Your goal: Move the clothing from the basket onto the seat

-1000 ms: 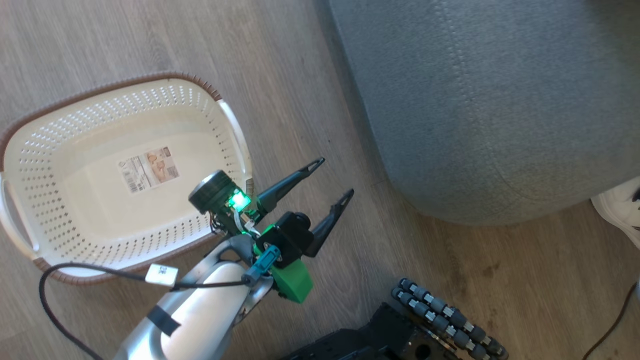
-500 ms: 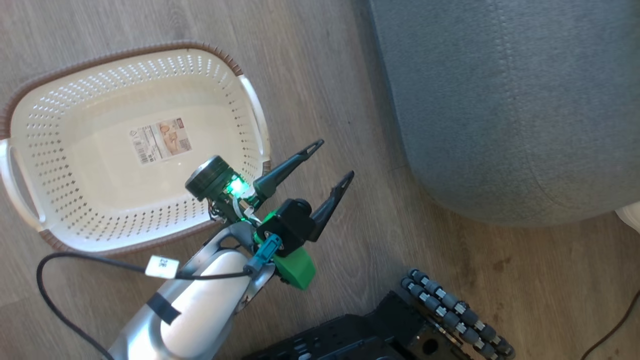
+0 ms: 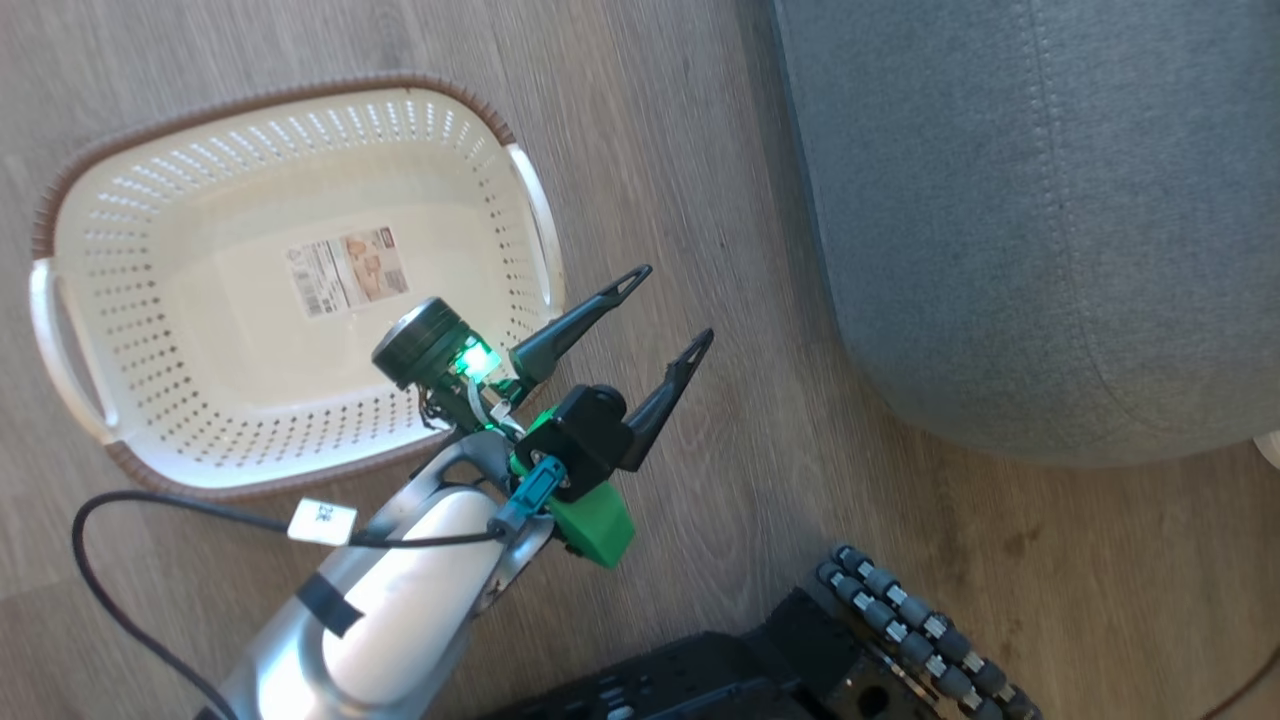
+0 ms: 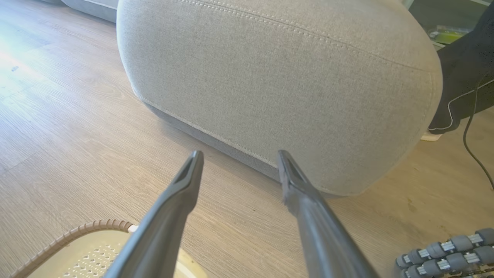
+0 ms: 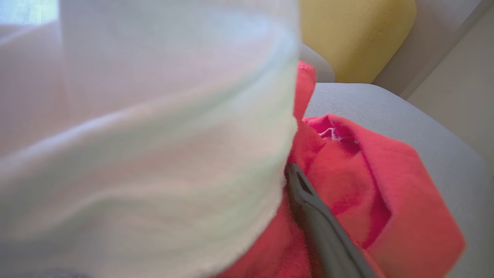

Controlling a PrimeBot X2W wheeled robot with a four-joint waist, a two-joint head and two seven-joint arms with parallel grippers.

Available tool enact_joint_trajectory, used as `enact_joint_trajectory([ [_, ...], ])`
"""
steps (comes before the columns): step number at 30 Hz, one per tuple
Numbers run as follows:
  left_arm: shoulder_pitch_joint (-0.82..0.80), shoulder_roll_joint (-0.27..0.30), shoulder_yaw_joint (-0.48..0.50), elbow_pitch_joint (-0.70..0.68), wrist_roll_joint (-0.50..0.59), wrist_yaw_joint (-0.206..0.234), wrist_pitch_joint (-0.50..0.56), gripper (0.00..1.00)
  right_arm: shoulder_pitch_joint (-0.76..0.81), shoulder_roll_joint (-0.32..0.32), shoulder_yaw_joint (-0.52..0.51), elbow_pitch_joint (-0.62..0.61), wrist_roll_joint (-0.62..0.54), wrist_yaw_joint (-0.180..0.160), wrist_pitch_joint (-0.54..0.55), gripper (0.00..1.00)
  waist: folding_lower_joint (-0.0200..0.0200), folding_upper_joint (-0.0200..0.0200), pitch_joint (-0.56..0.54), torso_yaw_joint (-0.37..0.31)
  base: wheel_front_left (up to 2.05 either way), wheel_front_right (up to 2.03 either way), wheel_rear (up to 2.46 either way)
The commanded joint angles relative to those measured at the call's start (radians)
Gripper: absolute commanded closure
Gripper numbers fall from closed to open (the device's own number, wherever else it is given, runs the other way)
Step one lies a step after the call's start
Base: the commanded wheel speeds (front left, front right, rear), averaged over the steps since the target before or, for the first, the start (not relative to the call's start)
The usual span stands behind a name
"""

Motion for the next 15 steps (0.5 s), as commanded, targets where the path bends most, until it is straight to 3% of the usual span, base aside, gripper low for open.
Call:
enact_joint_trajectory([
  [1,0.006,-0.016,0.016,-0.032,-0.016,0.007,-0.005,0.0,0.013,-0.032,0.004,-0.031,-0.011,0.007,0.001,0.0,0.0,0.0,-0.02,0.005,0.0,0.0,0.0],
  [15,0.08,-0.082,0.042,-0.028,-0.056,-0.029,-0.005,0.0,0.117,-0.071,0.098,-0.053,-0.02,0.007,0.001,0.0,0.0,0.0,-0.258,0.012,0.0,0.0,0.0],
])
